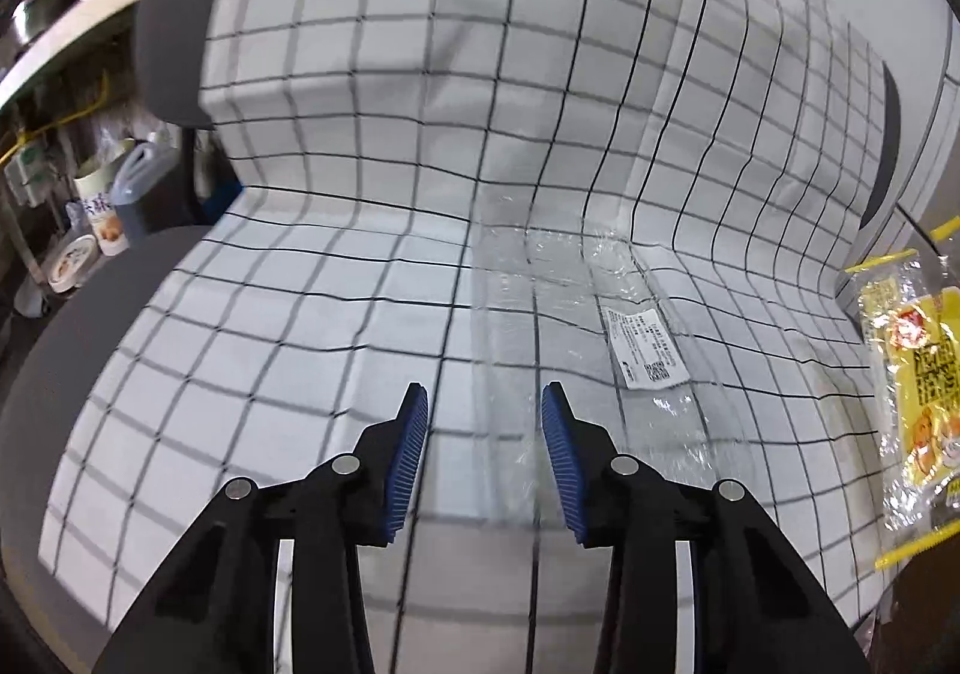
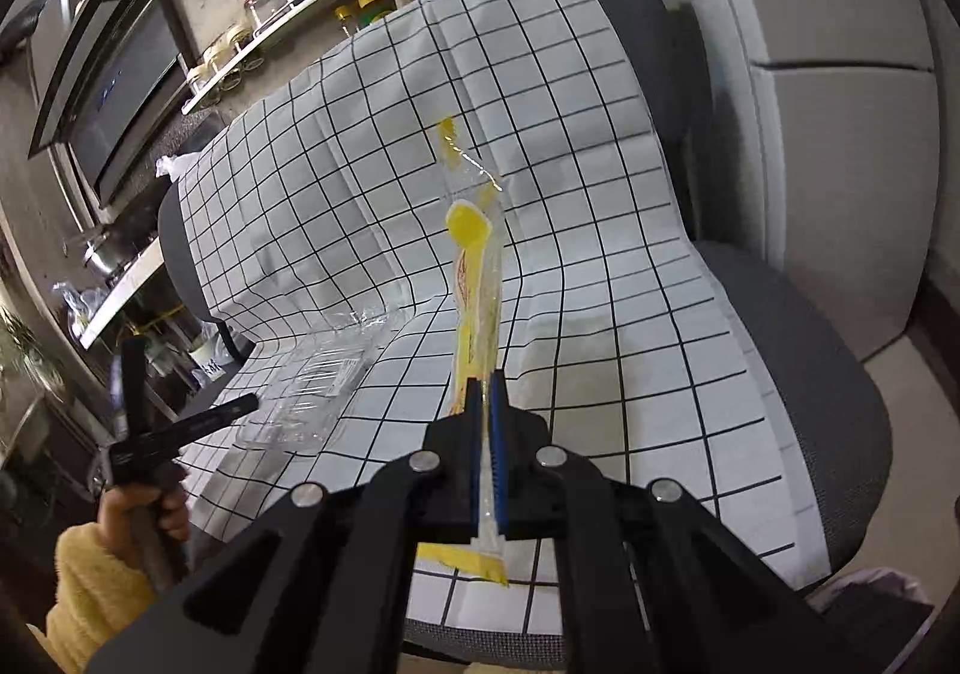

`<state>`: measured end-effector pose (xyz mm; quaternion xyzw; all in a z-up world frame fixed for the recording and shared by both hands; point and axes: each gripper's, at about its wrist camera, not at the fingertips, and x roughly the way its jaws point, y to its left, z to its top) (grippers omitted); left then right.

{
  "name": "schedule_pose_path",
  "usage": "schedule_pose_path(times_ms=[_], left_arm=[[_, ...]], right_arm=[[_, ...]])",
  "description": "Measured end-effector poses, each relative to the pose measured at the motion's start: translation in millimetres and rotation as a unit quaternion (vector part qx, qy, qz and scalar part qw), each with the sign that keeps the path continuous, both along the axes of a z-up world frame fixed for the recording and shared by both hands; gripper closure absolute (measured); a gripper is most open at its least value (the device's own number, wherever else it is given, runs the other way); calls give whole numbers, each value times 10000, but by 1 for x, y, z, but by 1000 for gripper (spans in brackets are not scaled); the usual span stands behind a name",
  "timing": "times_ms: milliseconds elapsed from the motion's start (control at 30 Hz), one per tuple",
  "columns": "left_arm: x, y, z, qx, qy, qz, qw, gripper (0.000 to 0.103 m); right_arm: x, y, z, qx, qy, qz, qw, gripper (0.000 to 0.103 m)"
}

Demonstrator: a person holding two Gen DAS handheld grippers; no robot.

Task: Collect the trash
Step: 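Grasp the clear plastic tray with the left gripper, then carry the yellow packet and clear tray with both grippers over the bin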

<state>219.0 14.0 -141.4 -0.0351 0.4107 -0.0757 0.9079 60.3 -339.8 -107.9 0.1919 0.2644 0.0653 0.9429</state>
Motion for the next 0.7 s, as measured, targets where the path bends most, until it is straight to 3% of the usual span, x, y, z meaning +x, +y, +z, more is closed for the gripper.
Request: schedule_pose_path(times_ms=[67, 167, 467, 700], left_arm=[[13, -5, -10, 49, 169, -9, 9998, 71], [14, -8, -17, -98, 326, -32, 9994, 94], [-91, -26, 55, -414, -945, -472, 9935, 98], [-161, -93, 79, -285, -1328, -1332, 9817, 98]], right_arm=[[1, 0, -3, -4, 52, 12, 10000, 100], [0, 3, -7, -33, 83, 18, 10000, 100], [-21, 8, 6, -131, -155, -28, 9998, 100], [-79, -11, 27, -404, -316, -532, 9973, 100]])
